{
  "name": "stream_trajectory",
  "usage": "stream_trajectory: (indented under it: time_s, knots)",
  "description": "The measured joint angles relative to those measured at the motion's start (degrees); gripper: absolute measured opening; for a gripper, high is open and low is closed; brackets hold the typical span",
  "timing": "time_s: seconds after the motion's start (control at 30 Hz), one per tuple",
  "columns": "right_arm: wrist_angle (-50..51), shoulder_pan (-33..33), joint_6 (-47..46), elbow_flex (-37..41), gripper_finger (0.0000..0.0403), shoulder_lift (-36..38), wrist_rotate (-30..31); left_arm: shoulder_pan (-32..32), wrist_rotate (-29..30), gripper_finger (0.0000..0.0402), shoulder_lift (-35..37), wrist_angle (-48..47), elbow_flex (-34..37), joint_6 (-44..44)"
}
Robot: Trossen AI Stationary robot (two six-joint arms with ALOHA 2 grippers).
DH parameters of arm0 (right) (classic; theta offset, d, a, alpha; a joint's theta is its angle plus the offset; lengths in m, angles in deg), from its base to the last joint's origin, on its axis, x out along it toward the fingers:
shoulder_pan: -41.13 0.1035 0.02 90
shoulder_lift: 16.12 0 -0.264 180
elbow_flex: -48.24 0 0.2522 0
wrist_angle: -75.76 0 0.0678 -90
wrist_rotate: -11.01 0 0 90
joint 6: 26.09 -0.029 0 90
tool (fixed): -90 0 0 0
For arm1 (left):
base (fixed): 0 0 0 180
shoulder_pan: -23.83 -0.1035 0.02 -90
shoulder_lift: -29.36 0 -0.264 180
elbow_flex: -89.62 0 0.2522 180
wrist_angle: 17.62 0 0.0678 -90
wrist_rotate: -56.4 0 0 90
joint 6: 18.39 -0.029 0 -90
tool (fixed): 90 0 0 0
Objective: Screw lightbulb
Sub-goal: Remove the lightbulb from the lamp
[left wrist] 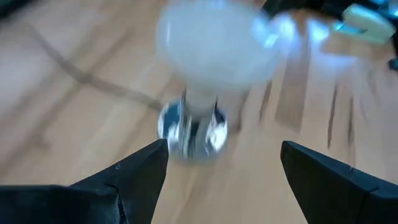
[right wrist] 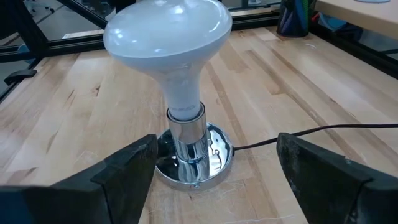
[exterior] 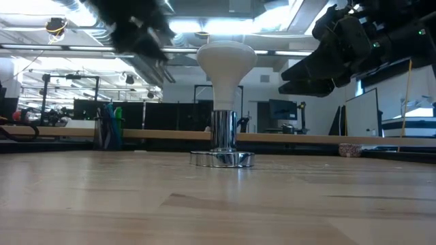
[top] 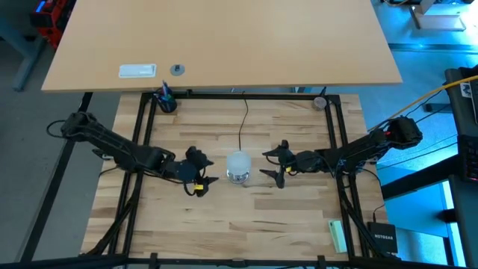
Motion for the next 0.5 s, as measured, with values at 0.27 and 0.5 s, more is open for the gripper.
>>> stream_trajectory:
  time_s: [0.27,0.5]
  knots:
    - [0.0,0.0,0.1,0.0,0.0331,0.0,0.0,1.3,-0.3,0.0300,-0.2,-2.9,5.8,8.0]
    - [0.3,0.0,1.0,0.0,0.0331,0.0,0.3,0.1,0.6,0.0300,-0.2,-1.2,8.2,17.4]
